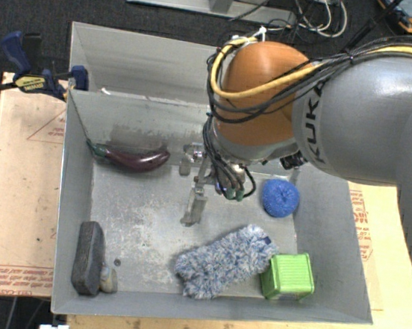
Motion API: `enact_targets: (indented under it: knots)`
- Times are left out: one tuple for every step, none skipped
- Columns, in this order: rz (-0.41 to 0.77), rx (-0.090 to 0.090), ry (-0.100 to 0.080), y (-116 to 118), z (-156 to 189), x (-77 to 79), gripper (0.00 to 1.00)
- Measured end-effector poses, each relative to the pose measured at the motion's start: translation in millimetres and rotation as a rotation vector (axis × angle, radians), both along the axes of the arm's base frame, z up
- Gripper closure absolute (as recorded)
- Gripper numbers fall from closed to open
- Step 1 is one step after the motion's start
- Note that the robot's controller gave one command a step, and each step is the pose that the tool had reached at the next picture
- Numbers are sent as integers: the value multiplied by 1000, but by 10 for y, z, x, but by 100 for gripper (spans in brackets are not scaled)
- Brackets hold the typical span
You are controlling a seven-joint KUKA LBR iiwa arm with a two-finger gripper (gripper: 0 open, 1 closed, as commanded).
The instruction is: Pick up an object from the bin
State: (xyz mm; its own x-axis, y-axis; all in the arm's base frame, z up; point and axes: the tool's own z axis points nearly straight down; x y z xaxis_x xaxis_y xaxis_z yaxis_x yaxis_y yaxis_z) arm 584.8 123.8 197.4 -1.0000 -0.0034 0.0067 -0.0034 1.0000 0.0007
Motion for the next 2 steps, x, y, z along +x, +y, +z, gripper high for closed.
enact_targets:
  knots:
    - [-3, 1, -8, -6, 49, 16, 0]
    - [9, 2, -9, -459, 23, -373, 0]
